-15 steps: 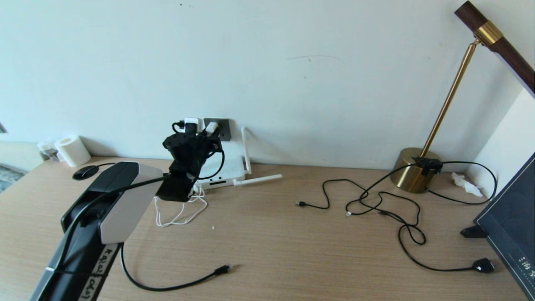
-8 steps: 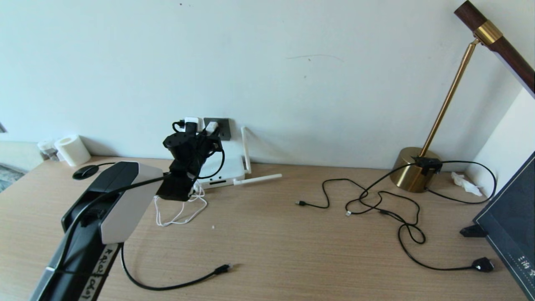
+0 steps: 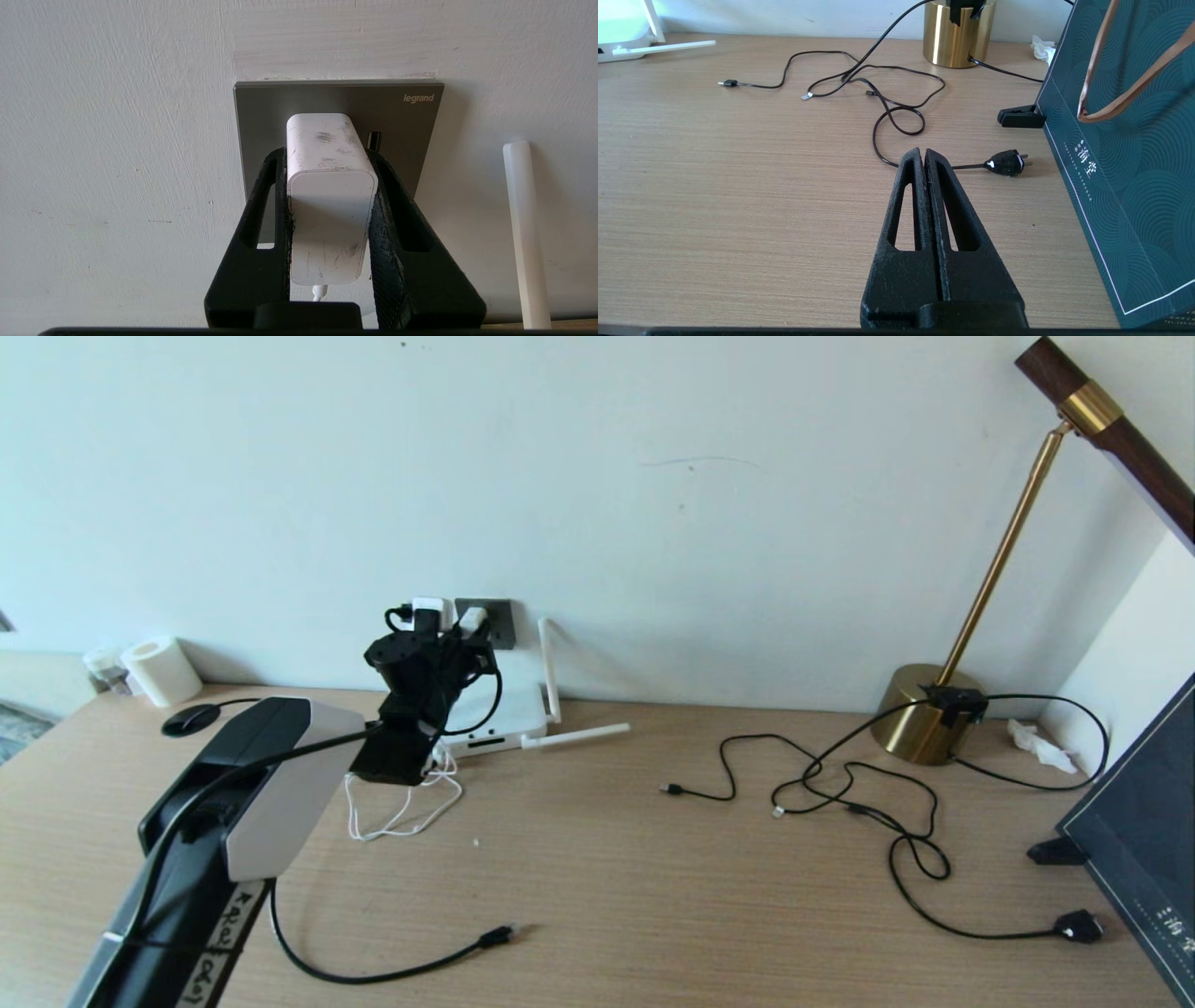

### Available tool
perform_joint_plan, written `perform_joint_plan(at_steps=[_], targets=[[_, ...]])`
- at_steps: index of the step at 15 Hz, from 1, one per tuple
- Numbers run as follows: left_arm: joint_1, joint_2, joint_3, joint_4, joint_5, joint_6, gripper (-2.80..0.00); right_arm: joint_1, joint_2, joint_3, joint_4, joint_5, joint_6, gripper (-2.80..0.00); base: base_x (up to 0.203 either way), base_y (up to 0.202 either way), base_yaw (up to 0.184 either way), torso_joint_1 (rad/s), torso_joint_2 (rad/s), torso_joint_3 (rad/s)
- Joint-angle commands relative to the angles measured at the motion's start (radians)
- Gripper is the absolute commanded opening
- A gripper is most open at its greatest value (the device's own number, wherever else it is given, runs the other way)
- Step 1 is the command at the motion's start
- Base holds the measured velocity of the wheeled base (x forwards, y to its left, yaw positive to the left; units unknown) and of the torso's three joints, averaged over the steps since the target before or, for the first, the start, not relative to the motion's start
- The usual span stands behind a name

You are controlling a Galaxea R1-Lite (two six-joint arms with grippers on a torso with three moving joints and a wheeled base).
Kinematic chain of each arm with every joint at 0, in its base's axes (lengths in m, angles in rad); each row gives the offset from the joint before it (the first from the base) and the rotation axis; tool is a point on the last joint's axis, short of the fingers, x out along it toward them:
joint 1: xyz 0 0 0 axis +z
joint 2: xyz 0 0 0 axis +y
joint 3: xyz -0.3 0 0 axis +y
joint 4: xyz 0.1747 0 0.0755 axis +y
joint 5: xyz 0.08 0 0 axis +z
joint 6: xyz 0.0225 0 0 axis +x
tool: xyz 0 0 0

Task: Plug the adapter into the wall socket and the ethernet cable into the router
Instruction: Plug plug into socket

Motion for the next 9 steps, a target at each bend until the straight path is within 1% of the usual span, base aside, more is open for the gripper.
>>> perform_joint_plan(at_steps=[1,8,9], targets=[[0.0,0.001,0.0,-0.005,0.002,0.0,-2.8,0.0,0.0,0.0,0.0,0.0,0.001,-2.8,0.0,0.0,0.0,0.0,0.0,0.0],[0.0,-0.002,0.008,-0.009,0.004,-0.001,-2.8,0.0,0.0,0.0,0.0,0.0,0.001,-2.8,0.0,0.0,0.0,0.0,0.0,0.0],[0.0,-0.003,0.01,-0.011,0.013,-0.001,-2.8,0.0,0.0,0.0,0.0,0.0,0.001,-2.8,0.0,0.0,0.0,0.0,0.0,0.0]])
